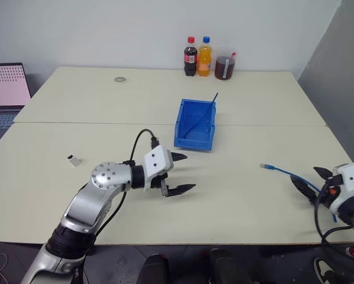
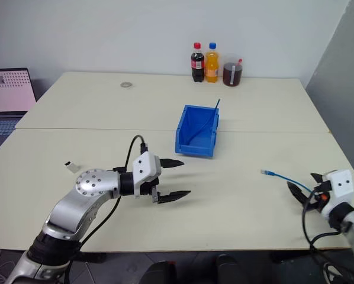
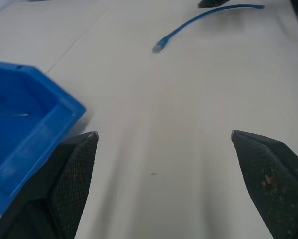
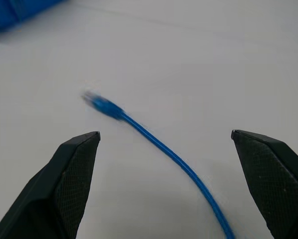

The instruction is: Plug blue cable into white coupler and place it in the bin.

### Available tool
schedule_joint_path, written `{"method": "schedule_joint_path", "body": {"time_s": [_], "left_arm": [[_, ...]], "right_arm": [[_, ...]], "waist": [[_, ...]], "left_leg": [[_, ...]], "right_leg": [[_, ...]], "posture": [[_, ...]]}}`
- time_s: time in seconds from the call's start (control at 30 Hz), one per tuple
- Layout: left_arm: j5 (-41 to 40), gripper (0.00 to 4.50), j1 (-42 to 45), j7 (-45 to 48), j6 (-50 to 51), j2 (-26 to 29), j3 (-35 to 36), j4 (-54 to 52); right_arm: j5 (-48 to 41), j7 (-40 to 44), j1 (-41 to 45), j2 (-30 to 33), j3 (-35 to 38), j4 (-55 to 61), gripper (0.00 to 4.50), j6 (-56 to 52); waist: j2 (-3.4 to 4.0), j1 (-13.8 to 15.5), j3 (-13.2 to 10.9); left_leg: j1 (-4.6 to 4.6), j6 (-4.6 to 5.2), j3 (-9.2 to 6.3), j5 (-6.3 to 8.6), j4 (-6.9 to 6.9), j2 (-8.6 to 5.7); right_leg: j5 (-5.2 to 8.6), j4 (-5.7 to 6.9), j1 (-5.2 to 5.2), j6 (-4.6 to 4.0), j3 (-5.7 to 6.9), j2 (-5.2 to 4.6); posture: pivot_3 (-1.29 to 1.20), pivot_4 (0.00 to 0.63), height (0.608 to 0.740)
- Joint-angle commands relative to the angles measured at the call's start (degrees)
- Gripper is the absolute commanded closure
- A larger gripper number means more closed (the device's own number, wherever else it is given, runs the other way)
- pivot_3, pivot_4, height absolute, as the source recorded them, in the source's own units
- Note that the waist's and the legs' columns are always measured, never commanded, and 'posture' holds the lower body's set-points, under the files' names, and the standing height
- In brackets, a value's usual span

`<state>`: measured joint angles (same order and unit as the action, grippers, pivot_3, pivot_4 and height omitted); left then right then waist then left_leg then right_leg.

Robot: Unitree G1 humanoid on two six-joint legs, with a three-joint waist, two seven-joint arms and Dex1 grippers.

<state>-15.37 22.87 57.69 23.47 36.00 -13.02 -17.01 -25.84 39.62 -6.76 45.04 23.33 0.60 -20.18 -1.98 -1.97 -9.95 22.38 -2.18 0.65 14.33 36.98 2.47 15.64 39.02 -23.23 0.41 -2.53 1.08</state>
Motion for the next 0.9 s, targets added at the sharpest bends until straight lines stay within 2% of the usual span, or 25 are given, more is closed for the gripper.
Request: {"method": "schedule_joint_path", "body": {"time_s": [0.03,0.37,0.53,0.67,0.8,0.9], "left_arm": [[0.20,0.00,2.46,2.45,0.09,0.51,-1.79,0.23],[1.27,0.00,5.52,3.11,-0.73,-1.60,-4.07,1.43],[1.87,0.00,6.08,2.96,-0.84,-1.51,-4.16,1.80],[2.11,0.00,6.43,2.92,-0.73,-1.60,-4.10,2.03],[2.37,0.00,6.79,2.77,-0.82,-1.89,-4.19,2.49],[2.63,0.00,7.18,2.71,-1.01,-2.22,-4.30,3.26]], "right_arm": [[1.41,4.55,3.92,3.80,-0.31,-7.16,0.02,0.00],[4.18,13.22,13.01,8.61,-8.22,-18.48,0.02,-7.38],[4.77,18.41,13.85,10.78,-10.60,-20.43,0.99,-9.82],[6.32,21.11,14.10,12.51,-12.46,-20.55,2.13,-9.32],[8.60,22.49,14.09,13.06,-13.68,-19.47,3.10,-4.76],[10.23,22.50,15.02,13.02,-14.29,-19.83,3.98,-1.56]], "waist": [[0.01,0.00,0.01],[0.05,0.21,-0.02],[0.05,0.20,-0.02],[0.04,0.24,-0.02],[0.04,0.20,-0.02],[0.04,0.16,-0.02]], "left_leg": [[0.00,0.00,0.01,0.00,0.00,0.00],[0.08,0.00,-0.05,0.00,0.03,0.01],[0.06,0.00,-0.05,0.00,0.05,0.00],[0.07,0.00,-0.07,0.00,0.04,0.01],[0.05,0.00,-0.07,0.00,0.05,0.01],[0.05,0.00,-0.06,0.00,0.05,0.02]], "right_leg": [[0.00,0.00,0.00,0.00,-0.01,0.00],[0.00,-0.03,0.00,0.00,0.02,0.01],[0.00,-0.03,0.02,0.00,0.03,-0.01],[0.00,-0.04,0.02,0.00,0.05,0.00],[0.00,-0.03,0.02,0.00,0.05,0.00],[0.00,-0.03,0.02,0.00,0.05,0.00]], "posture": [[0.00,0.150,0.740],[0.00,0.150,0.740],[0.00,0.150,0.740],[0.00,0.150,0.740],[0.00,0.150,0.740],[0.00,0.150,0.740]]}}
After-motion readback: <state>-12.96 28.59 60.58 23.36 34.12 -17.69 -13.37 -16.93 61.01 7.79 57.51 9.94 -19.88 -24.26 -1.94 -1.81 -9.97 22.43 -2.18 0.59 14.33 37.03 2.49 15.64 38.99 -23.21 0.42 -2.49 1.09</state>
